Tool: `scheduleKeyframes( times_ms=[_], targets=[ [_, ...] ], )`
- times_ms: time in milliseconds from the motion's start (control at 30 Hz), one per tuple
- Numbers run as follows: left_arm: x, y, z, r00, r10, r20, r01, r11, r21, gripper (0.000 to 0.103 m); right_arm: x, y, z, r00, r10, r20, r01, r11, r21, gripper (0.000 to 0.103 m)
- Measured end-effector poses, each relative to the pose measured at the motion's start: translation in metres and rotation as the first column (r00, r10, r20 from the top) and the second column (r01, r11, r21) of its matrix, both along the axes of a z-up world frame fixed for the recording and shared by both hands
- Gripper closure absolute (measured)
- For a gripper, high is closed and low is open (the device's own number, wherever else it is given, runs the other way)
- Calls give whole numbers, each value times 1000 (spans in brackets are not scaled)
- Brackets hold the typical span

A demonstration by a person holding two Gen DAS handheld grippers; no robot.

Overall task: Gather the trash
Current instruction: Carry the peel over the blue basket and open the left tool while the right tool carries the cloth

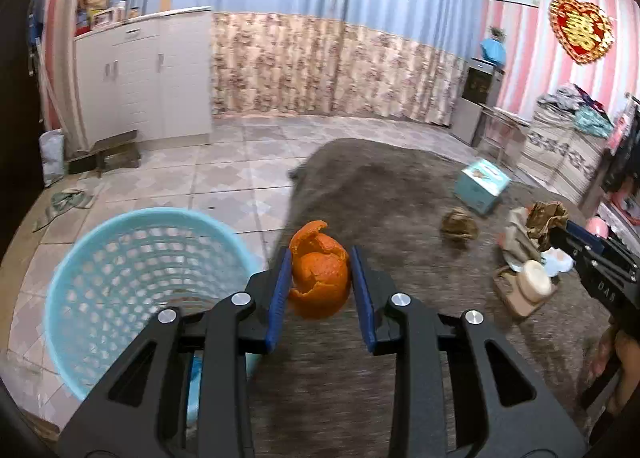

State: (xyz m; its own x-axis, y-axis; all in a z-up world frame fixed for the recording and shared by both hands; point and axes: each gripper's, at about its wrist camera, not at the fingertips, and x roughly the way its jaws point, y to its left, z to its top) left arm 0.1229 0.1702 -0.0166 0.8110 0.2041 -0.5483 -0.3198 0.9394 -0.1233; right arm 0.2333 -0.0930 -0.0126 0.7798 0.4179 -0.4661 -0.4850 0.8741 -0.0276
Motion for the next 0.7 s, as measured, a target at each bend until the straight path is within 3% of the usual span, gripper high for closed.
scheduleKeyframes(
  times_ms=[400,700],
  targets=[
    [-42,95,-16,985,168,-33,-168,986,11,74,-15,115,-3,979,203,-9,-203,979,-13,72],
    [-59,131,-29,976,213,-51,-213,977,18,74,-16,168,-8,962,271,-37,-270,963,20,72]
  ],
)
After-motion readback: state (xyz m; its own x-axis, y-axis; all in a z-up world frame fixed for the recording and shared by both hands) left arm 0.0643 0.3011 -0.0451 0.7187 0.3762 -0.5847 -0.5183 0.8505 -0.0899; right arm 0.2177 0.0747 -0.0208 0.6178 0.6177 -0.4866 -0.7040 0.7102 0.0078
